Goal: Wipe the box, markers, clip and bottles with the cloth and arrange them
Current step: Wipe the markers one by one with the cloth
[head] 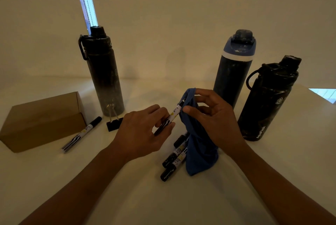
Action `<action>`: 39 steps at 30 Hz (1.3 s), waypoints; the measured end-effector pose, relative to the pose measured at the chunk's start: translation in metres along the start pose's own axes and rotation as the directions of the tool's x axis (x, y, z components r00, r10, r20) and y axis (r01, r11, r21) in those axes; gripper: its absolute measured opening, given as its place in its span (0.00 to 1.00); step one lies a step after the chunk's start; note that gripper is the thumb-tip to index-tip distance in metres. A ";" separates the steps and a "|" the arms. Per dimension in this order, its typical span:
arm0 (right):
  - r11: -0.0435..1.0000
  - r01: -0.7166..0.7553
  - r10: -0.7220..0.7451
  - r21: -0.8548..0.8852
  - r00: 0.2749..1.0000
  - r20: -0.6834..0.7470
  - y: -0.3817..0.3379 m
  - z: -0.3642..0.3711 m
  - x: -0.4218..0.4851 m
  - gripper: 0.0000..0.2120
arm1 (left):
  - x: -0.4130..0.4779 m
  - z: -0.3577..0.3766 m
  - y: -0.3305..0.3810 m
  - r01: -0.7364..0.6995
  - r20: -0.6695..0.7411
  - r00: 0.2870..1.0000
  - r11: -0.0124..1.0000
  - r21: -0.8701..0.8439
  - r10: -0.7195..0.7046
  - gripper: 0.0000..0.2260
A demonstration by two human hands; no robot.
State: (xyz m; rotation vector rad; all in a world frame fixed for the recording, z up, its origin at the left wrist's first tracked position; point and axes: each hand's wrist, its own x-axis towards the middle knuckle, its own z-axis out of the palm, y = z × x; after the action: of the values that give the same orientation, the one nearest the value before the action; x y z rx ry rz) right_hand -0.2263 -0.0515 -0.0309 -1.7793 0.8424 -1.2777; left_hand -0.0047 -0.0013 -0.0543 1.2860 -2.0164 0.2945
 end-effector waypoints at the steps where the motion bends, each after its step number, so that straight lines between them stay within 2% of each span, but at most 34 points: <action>1: 1.000 0.001 -0.001 -0.009 1.000 -0.006 0.001 0.000 0.000 0.23 | 0.000 0.000 0.001 -0.005 0.009 1.000 1.000 0.008 0.005 0.11; 9: 0.994 0.053 -0.048 -0.101 0.998 0.051 0.004 -0.010 0.003 0.18 | 0.000 0.000 0.000 -0.008 0.019 1.000 1.000 0.011 0.007 0.11; 14: 1.000 0.023 -0.023 0.011 0.999 0.049 0.002 -0.002 0.000 0.20 | -0.001 -0.001 0.000 -0.014 0.036 0.999 0.999 0.038 0.012 0.11; 19: 0.997 0.048 -0.048 0.060 0.999 -0.004 0.003 -0.003 0.001 0.07 | -0.001 0.000 0.000 -0.036 0.057 0.998 0.995 0.088 0.031 0.11; 25: 0.985 0.077 -0.094 -0.156 0.990 -0.109 0.010 -0.001 0.002 0.06 | 0.002 -0.001 0.004 -0.040 0.044 0.998 0.996 0.082 0.037 0.11; 31: 0.999 0.036 -0.037 -0.035 0.999 -0.018 0.008 0.003 0.000 0.18 | -0.001 -0.004 -0.002 -0.049 0.035 0.998 0.994 0.093 0.046 0.10; 36: 0.984 0.066 -0.086 -0.164 0.989 -0.119 0.011 -0.002 0.002 0.04 | 0.001 -0.001 0.002 -0.036 0.039 0.999 0.993 0.114 0.032 0.10; 39: 0.973 0.051 -0.087 -0.227 0.985 -0.147 0.010 -0.001 0.002 0.08 | 0.002 -0.002 0.001 -0.025 0.028 0.999 0.993 0.118 0.022 0.11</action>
State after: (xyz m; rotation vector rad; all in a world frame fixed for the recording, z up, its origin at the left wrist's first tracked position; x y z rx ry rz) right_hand -0.2272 -0.0582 -0.0385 -1.9153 1.0552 -1.4298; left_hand -0.0055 -0.0009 -0.0518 1.3453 -2.0641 0.4157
